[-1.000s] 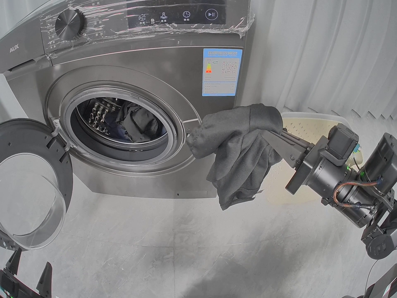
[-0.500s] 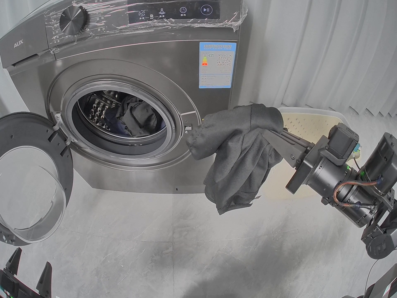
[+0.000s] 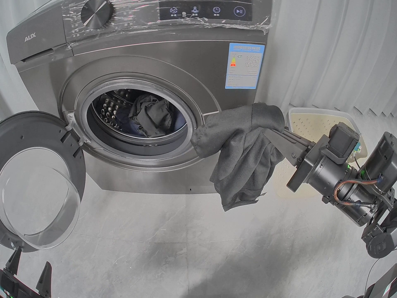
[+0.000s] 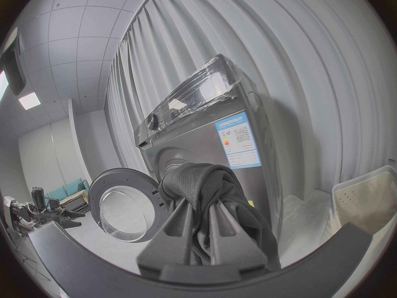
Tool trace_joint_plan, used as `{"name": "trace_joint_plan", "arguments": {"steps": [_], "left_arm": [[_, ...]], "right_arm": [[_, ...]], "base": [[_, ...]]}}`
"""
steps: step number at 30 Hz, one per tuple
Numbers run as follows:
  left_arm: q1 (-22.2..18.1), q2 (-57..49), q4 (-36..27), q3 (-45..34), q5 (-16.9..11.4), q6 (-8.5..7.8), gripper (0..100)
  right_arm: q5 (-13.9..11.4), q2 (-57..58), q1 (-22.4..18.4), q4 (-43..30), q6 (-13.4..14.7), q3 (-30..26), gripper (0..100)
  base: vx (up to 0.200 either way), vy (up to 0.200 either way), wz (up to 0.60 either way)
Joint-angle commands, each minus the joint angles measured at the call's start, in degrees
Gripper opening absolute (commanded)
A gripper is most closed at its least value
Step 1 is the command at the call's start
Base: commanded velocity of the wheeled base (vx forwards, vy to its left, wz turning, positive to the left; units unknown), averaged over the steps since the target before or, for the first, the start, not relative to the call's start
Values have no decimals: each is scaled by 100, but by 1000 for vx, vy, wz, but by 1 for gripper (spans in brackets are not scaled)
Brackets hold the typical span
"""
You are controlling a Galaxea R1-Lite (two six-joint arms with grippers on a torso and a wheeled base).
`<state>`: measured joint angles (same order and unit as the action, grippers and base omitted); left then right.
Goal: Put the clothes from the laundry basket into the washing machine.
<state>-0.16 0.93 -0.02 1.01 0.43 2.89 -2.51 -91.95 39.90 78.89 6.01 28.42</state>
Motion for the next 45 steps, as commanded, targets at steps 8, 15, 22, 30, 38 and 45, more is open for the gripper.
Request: {"name": "trace_joint_plan", "arguments": {"steps": [8, 15, 22, 30, 38, 45], "left_arm": [[-2, -49, 2, -101, 1, -8, 100], [-2, -49, 2, -101, 1, 1, 100], [-2, -49, 2, -101, 1, -8, 100], [-2, -49, 2, -92, 10, -8, 100], [-2, -49, 2, -101, 10, -8, 100], [-2, -49, 2, -101, 10, 1, 100]], "right_arm": [[-4, -7, 0, 4, -3, -3, 0], [-4, -7, -9, 4, 5, -12, 0], [-4, -16, -26, -5, 5, -12, 0], [5, -42, -26, 4, 5, -12, 0], [5, -42, -26, 4, 23, -12, 0], [5, -42, -26, 4, 23, -12, 0]], "base": [[-50, 0, 0], [-114, 0, 0], [0, 114, 0], [0, 200, 0], [0, 75, 0], [0, 0, 0]]}}
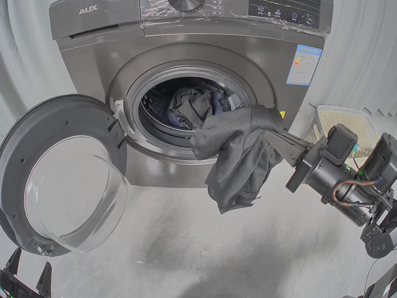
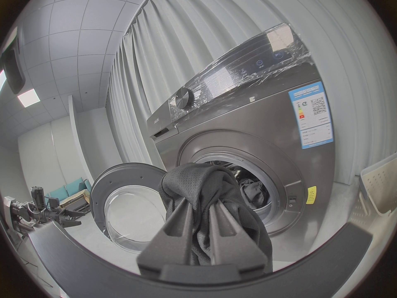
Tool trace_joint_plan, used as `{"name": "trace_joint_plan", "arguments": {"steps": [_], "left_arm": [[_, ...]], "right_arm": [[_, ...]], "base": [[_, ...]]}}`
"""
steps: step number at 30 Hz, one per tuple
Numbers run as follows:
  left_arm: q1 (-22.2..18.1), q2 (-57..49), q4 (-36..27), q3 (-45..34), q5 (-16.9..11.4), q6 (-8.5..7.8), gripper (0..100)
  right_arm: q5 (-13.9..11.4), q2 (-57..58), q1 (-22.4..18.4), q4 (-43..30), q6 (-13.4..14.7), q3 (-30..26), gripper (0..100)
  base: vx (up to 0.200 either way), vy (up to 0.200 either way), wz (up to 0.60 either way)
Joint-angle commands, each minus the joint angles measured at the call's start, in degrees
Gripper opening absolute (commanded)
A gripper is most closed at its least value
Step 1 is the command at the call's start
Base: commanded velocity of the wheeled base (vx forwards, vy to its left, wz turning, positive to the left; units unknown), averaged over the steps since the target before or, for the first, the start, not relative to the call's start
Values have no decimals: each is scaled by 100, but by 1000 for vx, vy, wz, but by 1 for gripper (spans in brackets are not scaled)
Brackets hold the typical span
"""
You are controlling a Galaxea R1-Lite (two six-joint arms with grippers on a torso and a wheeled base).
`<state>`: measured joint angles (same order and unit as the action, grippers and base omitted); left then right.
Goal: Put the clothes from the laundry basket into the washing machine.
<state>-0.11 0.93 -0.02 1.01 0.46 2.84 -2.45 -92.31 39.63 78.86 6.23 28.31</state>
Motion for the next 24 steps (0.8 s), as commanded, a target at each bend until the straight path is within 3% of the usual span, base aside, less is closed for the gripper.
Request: {"name": "trace_joint_plan", "arguments": {"steps": [1, 9, 15, 24], "left_arm": [[-7, -49, 2, -92, 6, 6, 100], [-7, -49, 2, -92, 6, -3, 100], [-7, -49, 2, -101, 6, 6, 100], [-7, -49, 2, -92, 6, -3, 100]], "right_arm": [[-1, -7, 1, 6, 1, -1, 0], [-1, -7, 1, 6, 1, -1, 0], [-1, -7, 1, 6, 1, -9, 0], [-1, -33, 9, 6, 1, -27, 0]], "base": [[0, 0, 0], [0, 0, 0], [0, -200, 0], [0, 0, 0]]}}
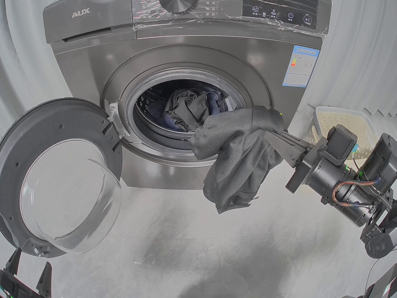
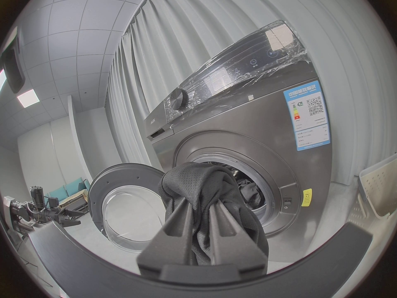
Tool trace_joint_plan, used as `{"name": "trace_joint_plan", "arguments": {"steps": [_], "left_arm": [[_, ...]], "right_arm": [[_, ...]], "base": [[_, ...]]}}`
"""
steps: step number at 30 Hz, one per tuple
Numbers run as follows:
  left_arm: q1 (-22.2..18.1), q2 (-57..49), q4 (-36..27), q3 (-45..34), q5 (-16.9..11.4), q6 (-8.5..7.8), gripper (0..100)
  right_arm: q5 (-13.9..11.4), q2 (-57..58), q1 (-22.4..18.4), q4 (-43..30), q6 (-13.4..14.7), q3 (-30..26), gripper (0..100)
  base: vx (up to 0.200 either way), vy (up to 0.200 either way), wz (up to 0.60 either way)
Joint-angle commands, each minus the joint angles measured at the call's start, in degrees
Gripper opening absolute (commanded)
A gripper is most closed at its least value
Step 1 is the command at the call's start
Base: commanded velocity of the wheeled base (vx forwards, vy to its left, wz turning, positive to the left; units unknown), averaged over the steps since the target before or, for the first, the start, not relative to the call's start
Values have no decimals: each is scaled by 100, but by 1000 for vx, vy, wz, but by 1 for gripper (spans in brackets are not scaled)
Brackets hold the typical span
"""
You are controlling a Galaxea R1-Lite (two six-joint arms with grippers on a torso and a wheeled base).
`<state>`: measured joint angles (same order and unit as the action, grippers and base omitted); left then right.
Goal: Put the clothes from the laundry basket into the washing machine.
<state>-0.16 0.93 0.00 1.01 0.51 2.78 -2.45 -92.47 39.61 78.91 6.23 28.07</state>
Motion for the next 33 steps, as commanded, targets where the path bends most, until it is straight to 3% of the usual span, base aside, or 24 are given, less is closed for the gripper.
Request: {"name": "trace_joint_plan", "arguments": {"steps": [1, 23, 30, 33], "left_arm": [[-2, -49, 0, -101, 2, 3, 100], [-11, -57, 0, -92, 2, -14, 100], [-19, -66, 9, -101, 28, -102, 100], [-19, -66, 9, -101, -16, -234, 100]], "right_arm": [[-1, -17, 12, 2, 1, -4, 0], [-10, -70, 100, -7, 45, -83, 0], [8, -281, 293, -7, 124, -4, 0], [131, -615, 548, 10, 150, 242, 0]], "base": [[0, 0, 0], [0, -27, 0], [0, 0, 0], [0, 0, 0]]}}
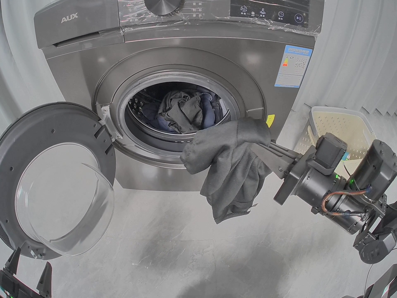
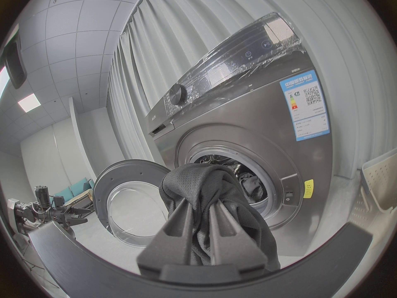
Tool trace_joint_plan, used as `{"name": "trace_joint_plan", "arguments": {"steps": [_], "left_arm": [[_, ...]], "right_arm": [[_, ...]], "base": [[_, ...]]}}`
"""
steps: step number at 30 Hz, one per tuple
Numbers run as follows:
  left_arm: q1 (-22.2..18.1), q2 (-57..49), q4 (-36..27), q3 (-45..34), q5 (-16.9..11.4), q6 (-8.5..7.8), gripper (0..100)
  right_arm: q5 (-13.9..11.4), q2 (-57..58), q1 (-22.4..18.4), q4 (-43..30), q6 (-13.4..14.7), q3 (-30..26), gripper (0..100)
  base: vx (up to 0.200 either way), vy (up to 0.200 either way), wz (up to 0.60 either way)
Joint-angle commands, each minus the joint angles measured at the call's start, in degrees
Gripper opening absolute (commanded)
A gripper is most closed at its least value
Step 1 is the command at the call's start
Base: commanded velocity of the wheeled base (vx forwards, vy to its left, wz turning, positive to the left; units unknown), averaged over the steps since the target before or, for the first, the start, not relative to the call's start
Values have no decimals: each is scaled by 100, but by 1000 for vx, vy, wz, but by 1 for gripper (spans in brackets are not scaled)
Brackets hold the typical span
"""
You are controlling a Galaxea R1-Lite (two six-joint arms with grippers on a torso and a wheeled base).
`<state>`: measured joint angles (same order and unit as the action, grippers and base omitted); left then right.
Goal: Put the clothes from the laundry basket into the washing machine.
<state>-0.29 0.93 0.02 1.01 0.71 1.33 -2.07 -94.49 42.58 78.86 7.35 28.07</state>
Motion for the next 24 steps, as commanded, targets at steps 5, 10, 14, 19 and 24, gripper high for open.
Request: {"name": "trace_joint_plan", "arguments": {"steps": [5, 10, 14, 19, 24], "left_arm": [[-15, -31, 279, 215, -361, -107, 100], [-173, 962, 481, 1296, -1662, 140, 100], [-173, 1929, 666, 1200, -2637, -80, 100], [-67, 3318, 1474, 1270, -3279, -186, 100], [636, 4557, 2406, 1226, -3244, -168, 100]], "right_arm": [[453, -808, 435, 15, 126, 726, 0], [638, -1036, 488, 68, 469, 1244, 0], [708, -1239, 453, 226, 531, 1561, 0], [708, -1247, 426, 253, 539, 1824, 0], [699, -1370, 409, 323, 539, 1877, 0]], "base": [[0, 0, 0], [0, 0, 0], [0, 0, 0], [0, 0, 0], [0, 0, 0]]}}
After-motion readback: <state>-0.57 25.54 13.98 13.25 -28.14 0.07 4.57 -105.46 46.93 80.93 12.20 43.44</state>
